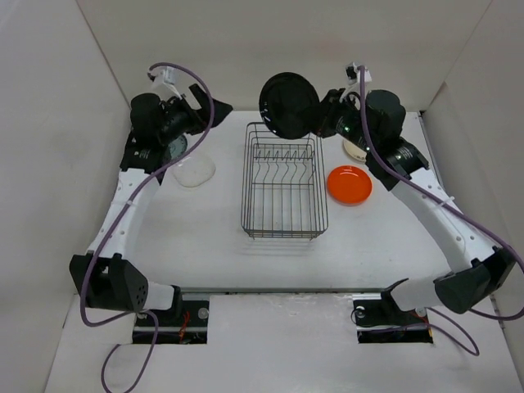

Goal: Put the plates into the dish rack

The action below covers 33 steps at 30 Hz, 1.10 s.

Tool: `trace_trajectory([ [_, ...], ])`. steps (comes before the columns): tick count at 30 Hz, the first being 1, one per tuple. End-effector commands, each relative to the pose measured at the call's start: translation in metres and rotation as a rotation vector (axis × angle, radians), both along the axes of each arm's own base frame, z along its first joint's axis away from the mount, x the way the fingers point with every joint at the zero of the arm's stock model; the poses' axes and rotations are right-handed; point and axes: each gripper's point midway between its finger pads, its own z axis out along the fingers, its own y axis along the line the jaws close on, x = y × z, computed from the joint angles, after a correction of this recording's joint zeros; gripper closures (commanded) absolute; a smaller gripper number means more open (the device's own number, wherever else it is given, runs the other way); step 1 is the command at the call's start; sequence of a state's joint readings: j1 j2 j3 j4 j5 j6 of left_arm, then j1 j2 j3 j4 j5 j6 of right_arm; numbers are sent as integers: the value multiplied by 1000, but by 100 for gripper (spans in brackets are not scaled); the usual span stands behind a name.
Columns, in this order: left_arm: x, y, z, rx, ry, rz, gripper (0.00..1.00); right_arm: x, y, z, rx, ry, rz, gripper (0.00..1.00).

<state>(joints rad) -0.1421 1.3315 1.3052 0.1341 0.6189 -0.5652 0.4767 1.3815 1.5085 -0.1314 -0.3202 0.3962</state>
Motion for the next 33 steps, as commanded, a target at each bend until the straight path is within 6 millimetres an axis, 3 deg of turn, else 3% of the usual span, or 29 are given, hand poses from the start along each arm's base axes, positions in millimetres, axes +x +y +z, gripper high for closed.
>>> trace_trajectory([
  [1, 34, 70, -25, 71, 186, 403, 0, 17, -33, -15, -65, 87, -333, 100],
  [3, 43, 113, -60, 115, 345, 610, 0, 23, -45, -30, -109, 138, -520, 100],
  [6, 39, 154, -101, 158, 494, 793, 0, 30, -50, -63, -167, 245, -663, 100],
  [8, 36, 176, -114, 168, 527, 872, 0, 35, -47, -90, -209, 311, -704, 100],
  [10, 32, 194, -124, 165, 559, 946, 0, 39, -45, -101, -219, 332, -738, 100],
  [11, 31, 194, -129, 171, 571, 946, 0, 44, -44, -117, -244, 359, -758, 100],
  [15, 30, 202, -129, 162, 575, 959, 0, 54, -31, -133, -275, 379, -763, 100],
  [19, 33, 201, -141, 168, 600, 933, 0, 63, -16, -144, -278, 404, -734, 100],
  [22, 33, 201, -141, 168, 600, 933, 0, 69, -6, -138, -245, 403, -713, 100],
  [33, 34, 203, -145, 166, 611, 932, 0, 90, 20, -175, -287, 455, -678, 100],
])
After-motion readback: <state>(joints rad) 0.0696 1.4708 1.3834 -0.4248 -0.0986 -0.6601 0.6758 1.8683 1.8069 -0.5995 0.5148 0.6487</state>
